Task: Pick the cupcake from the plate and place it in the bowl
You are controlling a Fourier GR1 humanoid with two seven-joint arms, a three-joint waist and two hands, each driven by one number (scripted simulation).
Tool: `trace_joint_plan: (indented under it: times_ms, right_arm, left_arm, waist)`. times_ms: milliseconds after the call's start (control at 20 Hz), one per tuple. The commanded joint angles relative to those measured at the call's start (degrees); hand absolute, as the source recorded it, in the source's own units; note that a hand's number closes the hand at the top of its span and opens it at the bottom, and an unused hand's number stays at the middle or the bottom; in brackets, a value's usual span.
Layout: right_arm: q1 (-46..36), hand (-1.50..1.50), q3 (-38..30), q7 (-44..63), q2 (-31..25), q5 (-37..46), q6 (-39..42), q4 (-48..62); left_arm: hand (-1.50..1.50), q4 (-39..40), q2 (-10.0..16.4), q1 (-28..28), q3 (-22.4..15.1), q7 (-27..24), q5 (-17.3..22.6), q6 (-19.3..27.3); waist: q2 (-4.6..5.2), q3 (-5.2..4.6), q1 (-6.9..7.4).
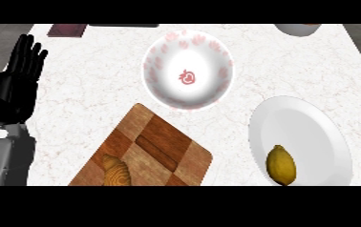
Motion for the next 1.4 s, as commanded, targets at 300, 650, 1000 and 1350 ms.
trace_joint_plan:
  times_ms: [300,650,1000,1350]
  right_arm:
    - [-3.33,1.50,5.75,9.88,13.80,-1.39,6.77,-6.51]
    - [-1.52,1.50,8.43,19.50,24.73,-1.13,4.54,-10.88]
    - [7.00,1.50,13.78,21.41,29.88,5.57,-5.92,-15.63]
    - [6.74,-1.50,12.54,29.15,38.34,8.43,-15.18,-4.81]
  left_arm:
    - [0.00,-0.89,-0.14,2.27,0.91,-0.84,-0.07,0.43]
    - [0.00,0.23,-0.53,0.25,-0.07,-0.43,-1.38,1.37]
    - [0.00,-2.49,0.54,2.52,1.28,2.02,1.45,-0.92]
    - [0.00,-2.67,-1.31,1.93,-0.40,0.37,-0.65,0.77]
  waist:
    - [-0.34,0.01,-1.07]
    - [-0.30,0.03,-1.59]
    - [-0.12,0.06,-1.10]
    - [0.26,0.05,-0.39]
